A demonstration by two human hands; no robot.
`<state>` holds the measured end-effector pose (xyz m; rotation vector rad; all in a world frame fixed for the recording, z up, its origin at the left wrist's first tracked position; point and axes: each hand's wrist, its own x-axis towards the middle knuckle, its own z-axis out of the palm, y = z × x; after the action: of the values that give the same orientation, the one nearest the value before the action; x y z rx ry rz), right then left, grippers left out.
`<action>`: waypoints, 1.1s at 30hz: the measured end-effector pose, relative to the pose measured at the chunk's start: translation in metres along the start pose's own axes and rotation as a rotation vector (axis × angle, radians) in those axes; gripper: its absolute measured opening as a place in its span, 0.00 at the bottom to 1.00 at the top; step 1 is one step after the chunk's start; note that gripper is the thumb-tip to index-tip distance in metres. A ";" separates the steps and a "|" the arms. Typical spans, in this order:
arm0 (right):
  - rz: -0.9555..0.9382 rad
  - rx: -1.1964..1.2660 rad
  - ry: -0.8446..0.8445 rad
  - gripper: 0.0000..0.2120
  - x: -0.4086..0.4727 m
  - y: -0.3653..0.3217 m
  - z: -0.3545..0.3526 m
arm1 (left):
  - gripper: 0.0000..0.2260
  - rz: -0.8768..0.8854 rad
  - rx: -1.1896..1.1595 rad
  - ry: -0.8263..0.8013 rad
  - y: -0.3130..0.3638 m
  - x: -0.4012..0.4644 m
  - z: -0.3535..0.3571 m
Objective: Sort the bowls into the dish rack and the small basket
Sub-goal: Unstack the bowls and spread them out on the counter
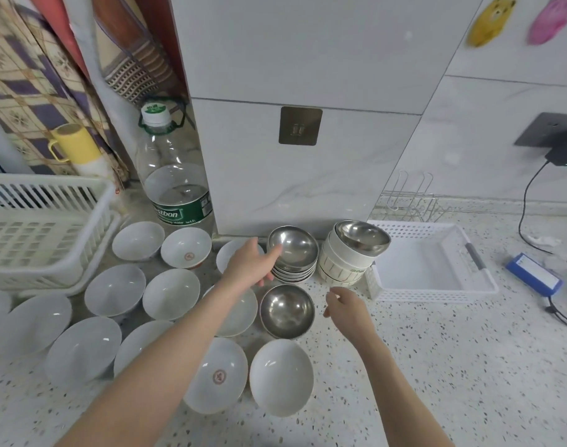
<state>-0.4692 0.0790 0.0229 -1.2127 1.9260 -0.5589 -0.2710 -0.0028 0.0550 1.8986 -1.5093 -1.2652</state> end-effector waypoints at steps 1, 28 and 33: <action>-0.005 0.003 0.006 0.16 0.003 -0.004 0.000 | 0.29 -0.026 -0.036 -0.017 0.005 0.007 0.002; 0.057 -0.111 0.106 0.17 0.058 -0.060 0.028 | 0.14 -0.124 -0.827 0.025 -0.047 -0.016 -0.027; 0.137 -0.187 0.182 0.15 0.065 -0.067 0.040 | 0.11 -0.196 -0.841 0.049 -0.072 -0.034 -0.028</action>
<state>-0.4161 -0.0076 0.0217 -1.1661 2.2384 -0.4371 -0.2084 0.0462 0.0278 1.4899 -0.5908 -1.5836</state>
